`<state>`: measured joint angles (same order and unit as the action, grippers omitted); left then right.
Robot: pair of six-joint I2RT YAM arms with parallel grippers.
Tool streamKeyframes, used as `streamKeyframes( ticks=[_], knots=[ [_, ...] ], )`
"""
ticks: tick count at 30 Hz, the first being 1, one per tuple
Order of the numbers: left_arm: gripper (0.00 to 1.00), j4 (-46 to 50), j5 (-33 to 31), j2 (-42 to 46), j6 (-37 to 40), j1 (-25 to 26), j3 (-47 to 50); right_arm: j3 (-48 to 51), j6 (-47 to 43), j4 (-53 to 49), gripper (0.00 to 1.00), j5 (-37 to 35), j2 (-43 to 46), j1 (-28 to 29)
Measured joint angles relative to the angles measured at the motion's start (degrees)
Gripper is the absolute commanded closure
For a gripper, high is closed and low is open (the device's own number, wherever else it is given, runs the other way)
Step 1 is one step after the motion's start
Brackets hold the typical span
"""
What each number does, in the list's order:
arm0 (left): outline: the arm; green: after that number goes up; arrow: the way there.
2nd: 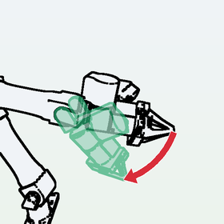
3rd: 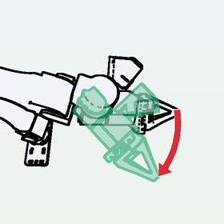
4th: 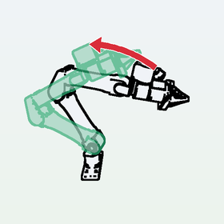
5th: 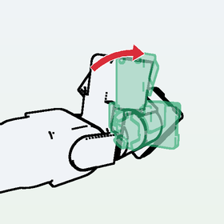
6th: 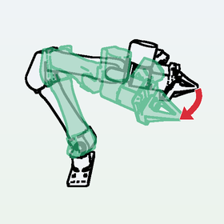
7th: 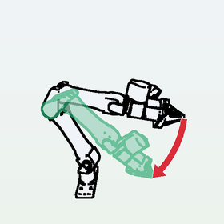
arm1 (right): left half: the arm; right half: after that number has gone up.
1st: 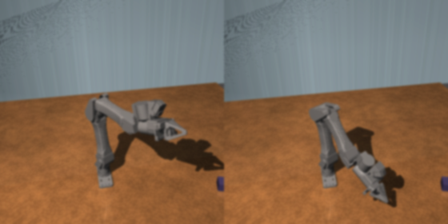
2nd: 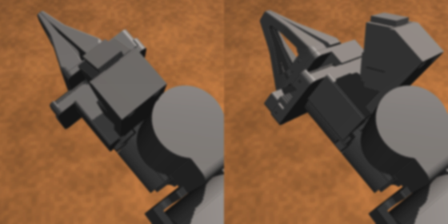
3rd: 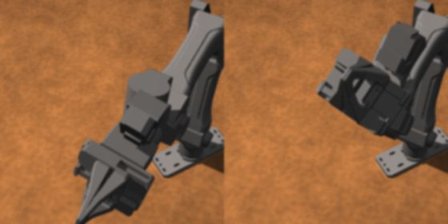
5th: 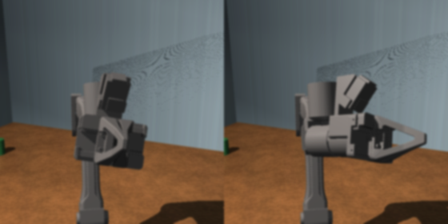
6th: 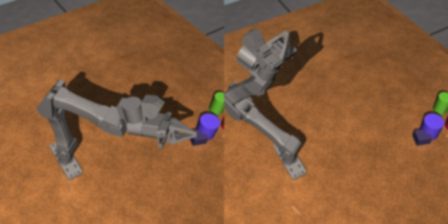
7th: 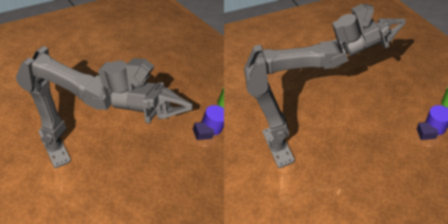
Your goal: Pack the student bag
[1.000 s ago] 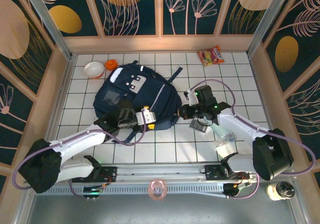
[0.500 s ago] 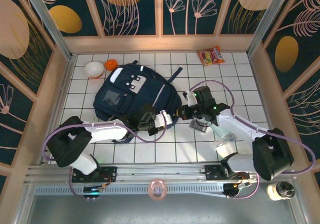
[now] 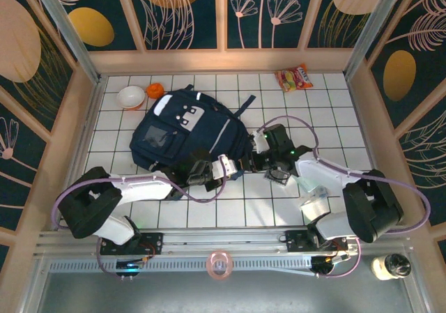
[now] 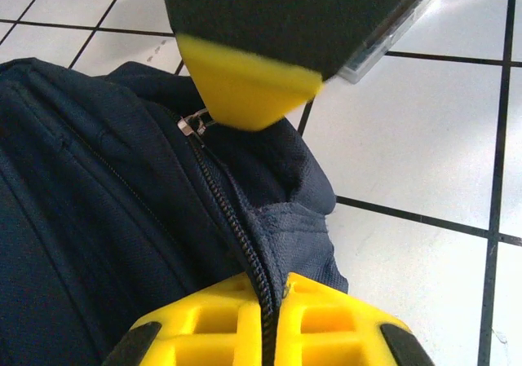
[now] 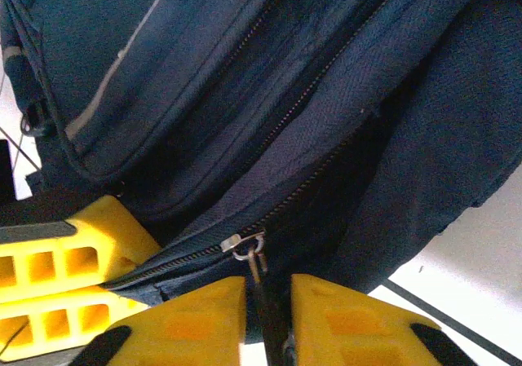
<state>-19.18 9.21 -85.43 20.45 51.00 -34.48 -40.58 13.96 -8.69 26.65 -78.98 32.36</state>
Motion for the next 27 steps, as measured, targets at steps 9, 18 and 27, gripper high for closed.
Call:
streamKeyframes(
  ticks=[9, 18, 27],
  knots=[
    [1.00, 0.3, 0.8, 0.8, 0.0, -0.1, 0.5, -0.2, -0.8, 0.3, 1.00, 0.4, -0.9, 0.4],
    [1.00, 3.8, 1.5, 6.7, 3.2, -2.1, 2.5, -0.4, 0.6, -0.4, 1.00, -1.1, 0.0, -3.8],
    [0.88, 21.0, -0.5, 21.9, 14.3, -7.8, 6.5, 2.1, 6.1, 1.8, 1.00, -2.7, 2.8, 6.8]
  ],
)
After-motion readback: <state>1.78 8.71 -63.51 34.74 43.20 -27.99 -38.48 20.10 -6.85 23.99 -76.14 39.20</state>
